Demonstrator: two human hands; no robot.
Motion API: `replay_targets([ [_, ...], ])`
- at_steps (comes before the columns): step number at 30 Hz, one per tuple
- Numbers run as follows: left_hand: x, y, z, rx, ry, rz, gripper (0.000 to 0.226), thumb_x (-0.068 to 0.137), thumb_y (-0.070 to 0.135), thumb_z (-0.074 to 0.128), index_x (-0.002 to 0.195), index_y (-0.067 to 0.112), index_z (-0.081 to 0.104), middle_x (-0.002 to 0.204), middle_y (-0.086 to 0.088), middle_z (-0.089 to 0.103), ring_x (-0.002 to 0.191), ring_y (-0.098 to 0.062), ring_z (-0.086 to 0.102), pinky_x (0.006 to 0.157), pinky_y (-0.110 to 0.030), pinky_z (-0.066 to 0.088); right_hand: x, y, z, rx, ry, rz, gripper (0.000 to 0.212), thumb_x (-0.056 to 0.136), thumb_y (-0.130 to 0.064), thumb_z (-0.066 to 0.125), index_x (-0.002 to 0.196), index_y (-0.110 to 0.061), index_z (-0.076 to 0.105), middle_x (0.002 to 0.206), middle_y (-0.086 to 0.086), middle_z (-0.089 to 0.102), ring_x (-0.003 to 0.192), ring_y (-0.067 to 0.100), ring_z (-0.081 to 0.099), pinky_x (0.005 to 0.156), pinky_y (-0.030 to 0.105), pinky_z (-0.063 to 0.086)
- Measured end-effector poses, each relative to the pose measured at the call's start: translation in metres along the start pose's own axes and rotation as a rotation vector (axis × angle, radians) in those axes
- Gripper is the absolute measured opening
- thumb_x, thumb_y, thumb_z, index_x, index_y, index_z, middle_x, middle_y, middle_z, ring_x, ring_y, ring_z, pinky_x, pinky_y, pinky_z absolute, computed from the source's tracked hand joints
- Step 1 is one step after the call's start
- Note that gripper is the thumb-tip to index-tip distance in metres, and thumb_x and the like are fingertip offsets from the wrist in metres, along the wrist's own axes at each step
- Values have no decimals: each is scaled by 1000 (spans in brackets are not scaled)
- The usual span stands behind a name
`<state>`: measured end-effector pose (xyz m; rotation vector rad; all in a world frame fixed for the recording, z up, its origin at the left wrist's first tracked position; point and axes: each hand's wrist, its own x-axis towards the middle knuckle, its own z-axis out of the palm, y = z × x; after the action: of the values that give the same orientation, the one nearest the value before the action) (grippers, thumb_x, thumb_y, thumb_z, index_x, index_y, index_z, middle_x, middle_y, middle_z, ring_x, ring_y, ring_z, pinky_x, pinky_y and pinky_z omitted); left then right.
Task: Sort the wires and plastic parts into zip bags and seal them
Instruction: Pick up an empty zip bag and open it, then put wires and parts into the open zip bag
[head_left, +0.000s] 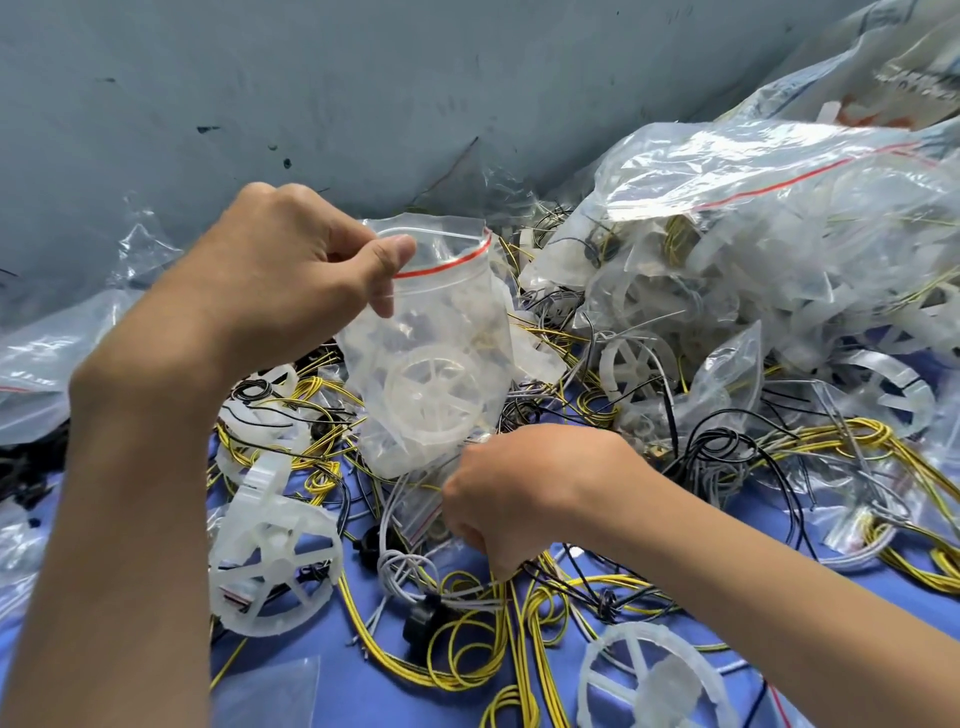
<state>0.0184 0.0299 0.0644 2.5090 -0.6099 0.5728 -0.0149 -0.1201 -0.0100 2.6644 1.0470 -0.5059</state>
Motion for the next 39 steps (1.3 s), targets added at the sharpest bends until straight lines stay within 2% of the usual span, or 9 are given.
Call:
replay_targets([
  [5, 0, 0, 0, -2, 0, -1, 42, 92, 43, 54, 58, 22, 69, 61, -20, 64, 66, -39, 61, 58, -31, 44, -2, 5, -6, 51, 1, -55, 24, 81, -31, 71, 100, -17, 68, 79, -1, 63, 75, 20, 62, 50, 19, 42],
  [8, 0, -1, -1, -3, 2, -2, 42, 92, 43, 54, 58, 23, 69, 61, -18, 65, 66, -37, 61, 56, -27, 41, -12, 15, -19, 120, 64, -101, 18, 83, -35, 69, 96, -25, 65, 77, -2, 64, 57, 3, 48, 35, 11, 32],
  [14, -2, -5, -4, -16, 49, -31, 40, 92, 41, 55, 60, 22, 70, 61, -15, 65, 62, -25, 58, 49, -17, 38, -40, 54, -40, 340, 347, -11, 17, 81, -41, 67, 70, -33, 57, 63, -9, 66, 59, 3, 60, 55, 25, 47],
  [16, -2, -5, -6, -18, 62, -50, 40, 93, 41, 55, 61, 22, 70, 61, -11, 66, 63, -19, 55, 45, -10, 34, -49, 68, -44, 347, 479, 34, 10, 77, -40, 69, 75, -33, 62, 64, -12, 66, 59, 1, 59, 57, 23, 46],
  [19, -2, -7, -7, 0, 51, -59, 41, 93, 43, 54, 62, 22, 69, 63, -16, 65, 64, -29, 56, 48, -23, 35, -60, 83, -46, 424, 604, 85, 13, 70, -28, 77, 78, -34, 68, 70, -18, 67, 61, -2, 60, 57, 17, 44],
  [25, -2, -3, -6, 17, 11, -45, 38, 93, 43, 55, 64, 22, 69, 63, -13, 65, 68, -36, 60, 53, -26, 36, -76, 96, -46, 526, 644, 117, 30, 74, -9, 74, 88, -36, 73, 72, -24, 68, 57, -13, 58, 53, 3, 41],
  [28, -2, -2, -5, 27, -4, -40, 36, 93, 42, 55, 65, 23, 68, 61, -6, 65, 65, -26, 61, 55, -25, 38, -88, 100, -49, 593, 708, 107, 23, 79, -18, 62, 90, -35, 73, 80, -13, 73, 79, 7, 69, 81, 33, 55],
  [30, -2, 1, -3, 39, -1, -41, 35, 92, 41, 56, 63, 24, 66, 56, 5, 62, 57, -6, 55, 52, -20, 35, -94, 101, -50, 612, 773, 94, 22, 79, -19, 59, 90, -31, 74, 82, -8, 74, 85, 28, 68, 84, 50, 53],
  [39, -4, 33, 1, -47, 75, 151, 21, 87, 37, 54, 75, 25, 66, 68, 19, 58, 73, 3, 54, 59, -3, 34, -81, 98, -54, 666, 1128, 79, 19, 87, -6, 62, 91, -22, 71, 77, -2, 70, 57, 5, 66, 55, 19, 53],
])
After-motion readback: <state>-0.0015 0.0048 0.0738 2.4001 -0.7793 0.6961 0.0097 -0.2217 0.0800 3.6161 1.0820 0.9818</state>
